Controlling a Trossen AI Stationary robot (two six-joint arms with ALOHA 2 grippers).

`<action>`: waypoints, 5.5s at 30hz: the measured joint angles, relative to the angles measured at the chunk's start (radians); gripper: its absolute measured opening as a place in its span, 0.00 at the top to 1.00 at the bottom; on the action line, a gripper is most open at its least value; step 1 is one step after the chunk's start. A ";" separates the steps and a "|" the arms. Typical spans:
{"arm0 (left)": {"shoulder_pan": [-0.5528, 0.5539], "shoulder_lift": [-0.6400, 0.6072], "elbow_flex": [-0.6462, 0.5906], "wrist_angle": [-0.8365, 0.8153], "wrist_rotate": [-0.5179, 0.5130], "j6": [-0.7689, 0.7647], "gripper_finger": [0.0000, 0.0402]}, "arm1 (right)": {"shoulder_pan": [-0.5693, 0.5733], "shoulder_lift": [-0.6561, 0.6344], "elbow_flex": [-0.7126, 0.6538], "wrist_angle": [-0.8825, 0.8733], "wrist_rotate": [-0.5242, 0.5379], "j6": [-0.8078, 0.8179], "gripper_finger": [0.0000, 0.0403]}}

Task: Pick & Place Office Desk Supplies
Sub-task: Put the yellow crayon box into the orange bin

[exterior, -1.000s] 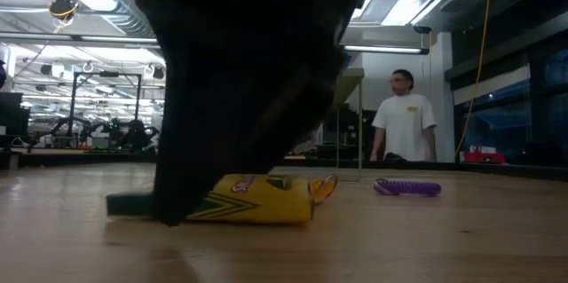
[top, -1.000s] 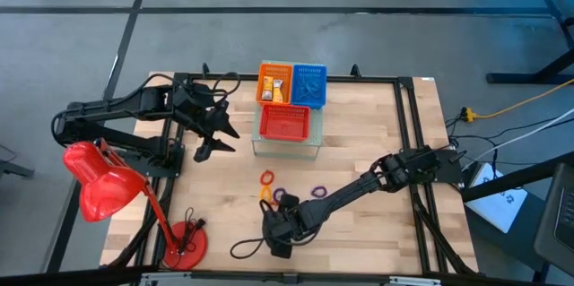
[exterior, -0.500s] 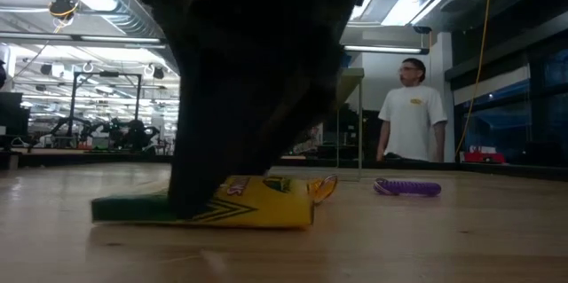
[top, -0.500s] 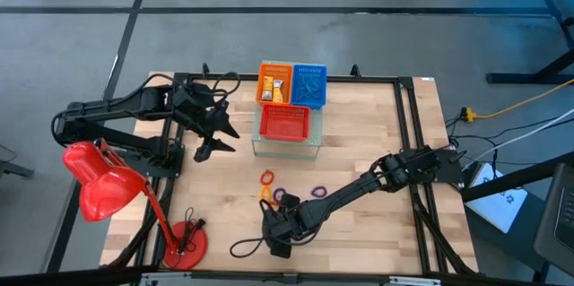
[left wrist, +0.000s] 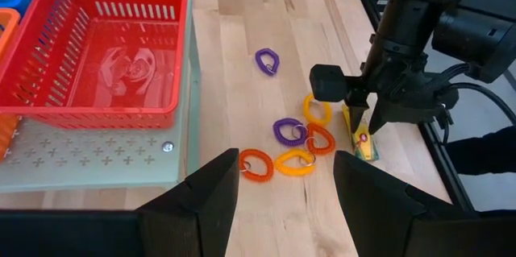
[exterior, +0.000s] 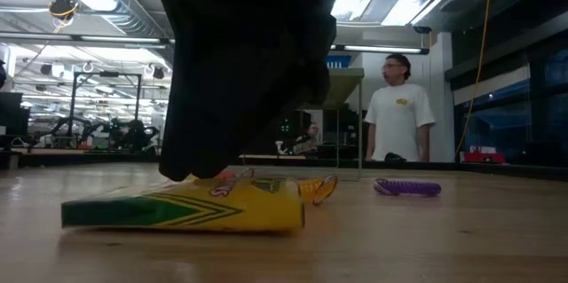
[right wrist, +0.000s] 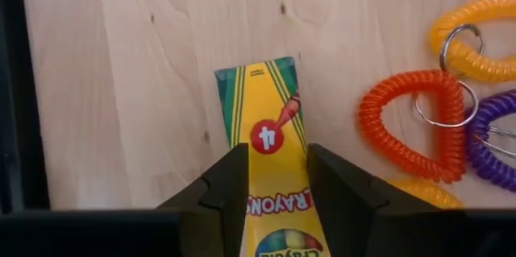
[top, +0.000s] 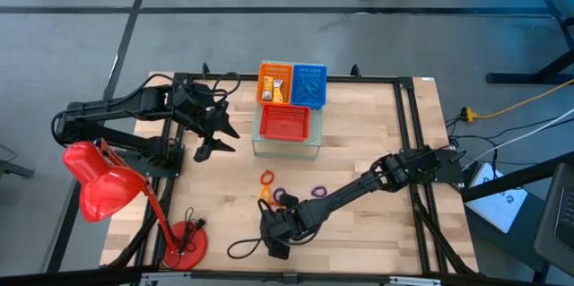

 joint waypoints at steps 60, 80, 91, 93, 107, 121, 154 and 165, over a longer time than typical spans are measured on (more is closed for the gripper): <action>0.000 0.000 0.000 -0.001 0.006 -0.026 0.49 | -0.005 0.035 0.001 -0.023 -0.026 0.002 0.64; -0.058 0.000 0.000 -0.031 -0.014 0.073 0.49 | -0.047 -0.145 -0.002 0.002 -0.080 0.055 0.67; -0.288 0.000 0.000 0.018 -0.405 0.285 0.49 | -0.095 -0.377 -0.001 0.038 -0.127 0.081 0.67; -0.326 0.000 0.000 0.048 -0.457 0.305 0.49 | -0.111 -0.408 -0.001 0.038 -0.126 0.089 0.67; -0.544 0.000 0.001 0.293 -0.632 0.458 0.44 | -0.217 -0.479 0.000 0.079 -0.183 0.081 0.67; -0.551 0.078 0.001 0.316 -0.599 0.508 0.44 | -0.264 -0.474 0.000 0.102 -0.206 0.073 0.67; -0.560 0.096 0.002 0.367 -0.593 0.413 0.92 | -0.263 -0.472 -0.002 0.151 -0.175 0.133 0.54; -0.568 0.096 0.000 0.228 -0.647 0.383 0.92 | -0.303 -0.487 -0.001 0.187 -0.101 0.080 0.31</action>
